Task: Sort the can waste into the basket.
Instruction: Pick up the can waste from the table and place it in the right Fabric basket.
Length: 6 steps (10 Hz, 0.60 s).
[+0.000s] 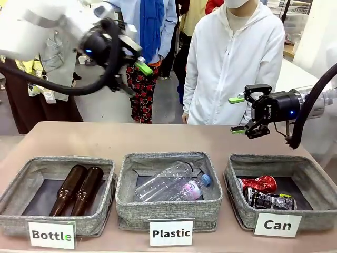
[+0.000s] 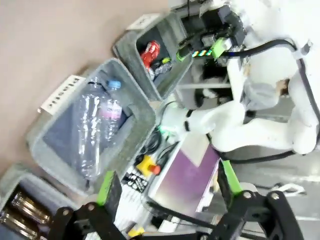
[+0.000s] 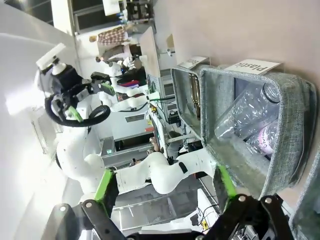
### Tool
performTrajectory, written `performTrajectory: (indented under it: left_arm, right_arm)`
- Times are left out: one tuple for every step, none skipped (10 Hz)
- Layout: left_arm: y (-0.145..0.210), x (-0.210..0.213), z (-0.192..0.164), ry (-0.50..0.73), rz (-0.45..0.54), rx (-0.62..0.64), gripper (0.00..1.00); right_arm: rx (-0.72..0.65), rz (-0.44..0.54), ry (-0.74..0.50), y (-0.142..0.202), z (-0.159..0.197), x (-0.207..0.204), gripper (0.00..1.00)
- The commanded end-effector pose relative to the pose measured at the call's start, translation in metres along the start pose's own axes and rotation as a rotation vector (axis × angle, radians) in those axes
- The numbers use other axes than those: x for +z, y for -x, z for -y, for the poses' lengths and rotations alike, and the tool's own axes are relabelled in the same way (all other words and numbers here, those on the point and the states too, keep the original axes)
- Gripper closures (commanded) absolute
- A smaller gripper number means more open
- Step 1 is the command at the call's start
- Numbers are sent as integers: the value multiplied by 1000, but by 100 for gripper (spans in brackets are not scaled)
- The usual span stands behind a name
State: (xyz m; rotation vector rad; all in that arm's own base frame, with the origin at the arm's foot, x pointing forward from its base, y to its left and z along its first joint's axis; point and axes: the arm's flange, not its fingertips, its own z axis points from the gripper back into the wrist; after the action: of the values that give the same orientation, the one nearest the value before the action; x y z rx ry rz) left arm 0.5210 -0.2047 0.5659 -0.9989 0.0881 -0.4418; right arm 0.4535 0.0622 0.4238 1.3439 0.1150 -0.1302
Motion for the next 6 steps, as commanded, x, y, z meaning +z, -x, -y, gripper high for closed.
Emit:
performTrajectory:
  left_arm:
    - [75, 16, -37, 96, 152, 81, 0]
    - [109, 15, -55, 126, 208, 152, 0]
    - [128, 16, -70, 154, 224, 228, 0]
    - [150, 21, -85, 197, 252, 324, 0]
    - [172, 25, -99, 299, 333, 366, 0]
    - [175, 23, -108, 430, 398, 435, 0]
  right_arm:
    - [7, 2, 12, 0, -2, 1, 0]
    - [7, 2, 12, 0, -2, 1, 0]
    - [7, 2, 12, 0, -2, 1, 0]
    - [7, 2, 12, 0, -2, 1, 0]
    - [7, 2, 12, 0, -2, 1, 0]
    - [7, 2, 12, 0, -2, 1, 0]
